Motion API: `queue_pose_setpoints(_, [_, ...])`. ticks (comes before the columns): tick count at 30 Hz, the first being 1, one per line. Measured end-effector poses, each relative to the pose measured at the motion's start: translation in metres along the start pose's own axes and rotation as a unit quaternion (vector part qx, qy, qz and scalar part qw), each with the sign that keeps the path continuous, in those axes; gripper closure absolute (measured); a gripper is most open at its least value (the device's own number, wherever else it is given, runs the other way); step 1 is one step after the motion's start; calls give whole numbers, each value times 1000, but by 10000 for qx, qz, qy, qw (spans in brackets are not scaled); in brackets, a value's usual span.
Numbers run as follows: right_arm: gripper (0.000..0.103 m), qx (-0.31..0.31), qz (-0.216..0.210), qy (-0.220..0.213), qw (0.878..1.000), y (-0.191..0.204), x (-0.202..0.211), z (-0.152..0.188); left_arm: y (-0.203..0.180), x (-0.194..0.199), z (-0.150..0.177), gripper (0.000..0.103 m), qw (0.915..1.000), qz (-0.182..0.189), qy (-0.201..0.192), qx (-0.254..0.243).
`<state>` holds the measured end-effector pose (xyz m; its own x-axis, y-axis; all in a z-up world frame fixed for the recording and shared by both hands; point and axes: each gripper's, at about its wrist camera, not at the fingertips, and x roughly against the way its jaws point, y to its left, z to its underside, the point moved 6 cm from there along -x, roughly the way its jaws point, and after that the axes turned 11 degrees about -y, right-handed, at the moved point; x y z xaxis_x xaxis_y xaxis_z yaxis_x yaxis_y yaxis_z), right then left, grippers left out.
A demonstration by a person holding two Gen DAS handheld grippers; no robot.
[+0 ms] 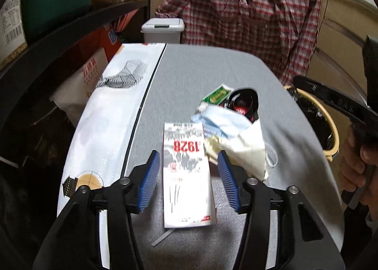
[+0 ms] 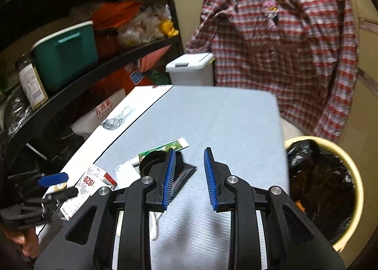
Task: Collect trash
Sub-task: 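Grasp the white milk carton with the left gripper while the right grasps the black ring, then carry the milk carton and black ring over the yellow bin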
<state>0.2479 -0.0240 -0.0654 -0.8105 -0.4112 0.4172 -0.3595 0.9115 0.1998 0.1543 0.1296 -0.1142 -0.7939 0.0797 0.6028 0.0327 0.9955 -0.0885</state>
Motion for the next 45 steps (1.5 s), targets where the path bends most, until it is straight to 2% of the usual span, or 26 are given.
queue_pose_setpoints(8, [73, 105, -211, 348, 9991, 23, -30, 19, -1, -13, 24, 49, 9992, 68, 378, -93])
queue_pose_setpoints(17, [73, 170, -153, 710, 9972, 24, -54, 37, 1, -26, 33, 51, 9979, 73, 631, -95])
queue_pose_setpoints(19, [77, 112, -167, 767, 9969, 22, -57, 39, 1, -27, 34, 52, 9977, 44, 659, -117])
queue_pose_setpoints(21, [93, 51, -210, 815, 9964, 22, -60, 39, 3, -28, 33, 54, 9978, 3, 653, -121])
queue_pose_setpoints(22, [96, 42, -213, 827, 9963, 21, -60, 40, 5, -28, 32, 55, 9979, -30, 646, -102])
queue_pose_setpoints(24, [101, 51, -187, 784, 9967, 21, -60, 37, 8, -28, 30, 56, 9979, -96, 632, -80])
queue_pose_setpoints(34, [102, 19, -59, 373, 9993, 9, -37, 12, 22, -21, 7, 56, 9989, -285, 345, 114])
queue_pose_setpoints(45, [101, 47, 70, 18, 10000, -10, 0, -6, 8, -5, -26, 56, 9995, -280, -106, 133])
